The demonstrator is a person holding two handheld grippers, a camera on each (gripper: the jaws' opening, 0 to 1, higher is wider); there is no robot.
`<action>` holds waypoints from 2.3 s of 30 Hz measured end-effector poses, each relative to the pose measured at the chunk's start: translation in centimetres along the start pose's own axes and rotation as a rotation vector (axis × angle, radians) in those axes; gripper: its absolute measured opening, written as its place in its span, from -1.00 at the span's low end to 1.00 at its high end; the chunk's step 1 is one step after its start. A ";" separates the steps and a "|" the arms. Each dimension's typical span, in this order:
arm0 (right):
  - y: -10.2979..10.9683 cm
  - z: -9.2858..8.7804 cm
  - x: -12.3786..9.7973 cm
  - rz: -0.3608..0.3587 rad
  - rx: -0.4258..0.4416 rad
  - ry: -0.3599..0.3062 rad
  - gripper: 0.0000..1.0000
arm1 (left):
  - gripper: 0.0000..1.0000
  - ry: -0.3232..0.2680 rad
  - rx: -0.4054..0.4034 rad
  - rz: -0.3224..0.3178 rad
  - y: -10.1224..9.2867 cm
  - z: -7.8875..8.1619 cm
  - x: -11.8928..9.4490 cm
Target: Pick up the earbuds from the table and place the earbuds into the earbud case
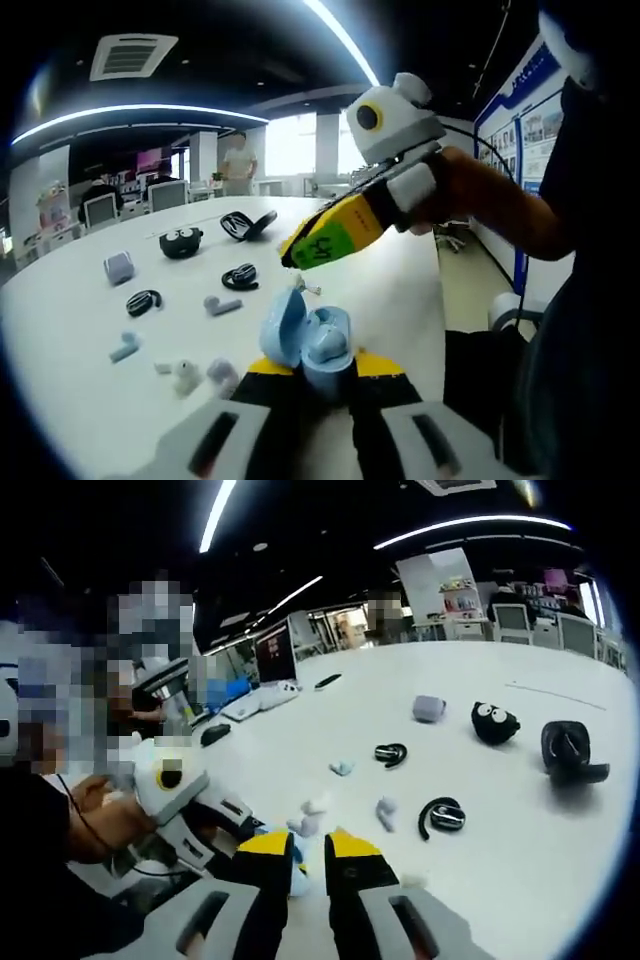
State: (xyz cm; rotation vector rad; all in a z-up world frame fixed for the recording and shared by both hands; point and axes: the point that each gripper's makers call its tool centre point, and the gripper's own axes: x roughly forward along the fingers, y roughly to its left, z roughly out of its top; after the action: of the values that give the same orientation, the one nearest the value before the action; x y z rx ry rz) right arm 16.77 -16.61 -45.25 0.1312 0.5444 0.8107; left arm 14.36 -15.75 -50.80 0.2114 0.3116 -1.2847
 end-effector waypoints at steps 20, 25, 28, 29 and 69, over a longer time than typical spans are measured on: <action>-1.5 1.1 9.8 0.102 -0.145 0.239 -0.78 | -0.61 -0.006 -0.001 0.014 0.0 -0.2 -0.2; -2.2 0.6 11.9 0.104 -0.134 0.277 -0.78 | -0.61 -0.009 -0.003 0.020 0.0 -0.2 -0.2; -2.4 0.5 12.4 0.103 -0.125 0.284 -0.79 | -0.61 -0.010 -0.002 0.019 0.0 -0.2 -0.2; -2.5 0.4 12.5 0.103 -0.123 0.288 -0.79 | -0.61 -0.010 -0.002 0.019 0.0 -0.2 -0.3; -5.2 2.7 14.4 0.050 -0.218 0.255 -0.88 | -0.61 -0.021 -0.004 0.011 -0.4 -0.2 -0.2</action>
State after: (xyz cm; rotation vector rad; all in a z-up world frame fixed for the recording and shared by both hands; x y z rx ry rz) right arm 29.60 -9.64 -50.48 -0.1618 0.6904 0.9370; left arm 13.94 -15.56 -50.86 0.1961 0.2942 -1.2745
